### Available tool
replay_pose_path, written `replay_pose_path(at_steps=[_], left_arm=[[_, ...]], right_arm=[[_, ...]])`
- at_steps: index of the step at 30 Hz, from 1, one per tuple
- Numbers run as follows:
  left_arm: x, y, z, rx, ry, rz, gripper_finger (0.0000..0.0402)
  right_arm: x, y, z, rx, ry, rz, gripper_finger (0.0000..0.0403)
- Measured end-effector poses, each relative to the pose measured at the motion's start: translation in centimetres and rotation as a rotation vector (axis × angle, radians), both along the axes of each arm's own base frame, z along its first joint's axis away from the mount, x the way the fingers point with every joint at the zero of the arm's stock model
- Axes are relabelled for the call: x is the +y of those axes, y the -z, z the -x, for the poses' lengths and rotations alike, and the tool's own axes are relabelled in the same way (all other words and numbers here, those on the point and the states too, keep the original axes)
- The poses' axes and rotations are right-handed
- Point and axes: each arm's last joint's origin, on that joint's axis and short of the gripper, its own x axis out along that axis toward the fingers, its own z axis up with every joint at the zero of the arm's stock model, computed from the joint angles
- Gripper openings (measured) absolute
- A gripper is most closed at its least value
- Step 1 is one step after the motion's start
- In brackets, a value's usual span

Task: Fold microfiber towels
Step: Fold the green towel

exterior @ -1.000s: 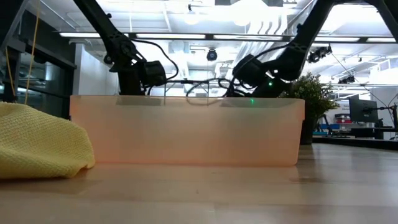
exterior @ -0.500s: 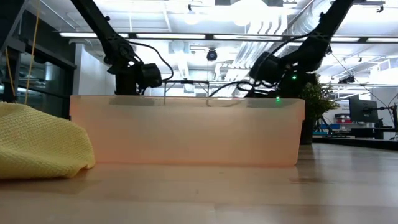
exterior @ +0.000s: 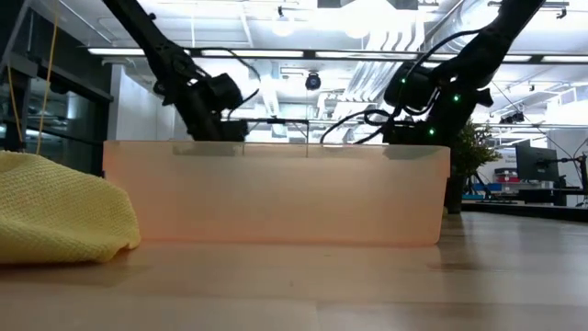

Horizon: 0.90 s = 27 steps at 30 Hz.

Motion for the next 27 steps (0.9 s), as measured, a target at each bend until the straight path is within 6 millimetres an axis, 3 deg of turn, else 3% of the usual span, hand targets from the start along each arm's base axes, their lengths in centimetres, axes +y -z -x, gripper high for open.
replay_pose_path(at_steps=[7,11,17,21,27], left_arm=[[-1.7,2.5,-3.5,-0.008,0.122,-0.020,0.0000],[-2.0,3.6,-4.2,0.047,0.098,-0.059,0.0000],[-1.0,3.7,-2.4,0.193,-0.007,-0.094,0.0000],[0.2,3.7,-0.9,0.206,-0.058,-0.065,0.0000],[0.8,3.7,-0.2,0.218,-0.096,-0.066,0.0000]], right_arm=[[0.0,0.0,-0.1,-0.019,0.000,-0.021,0.0000],[0.1,0.0,0.0,-0.010,-0.002,-0.033,0.0000],[0.6,0.6,1.1,0.108,0.017,-0.091,0.0000],[0.9,1.5,1.8,0.090,0.049,-0.095,0.0000],[1.1,1.6,2.5,0.070,0.065,-0.099,0.0000]])
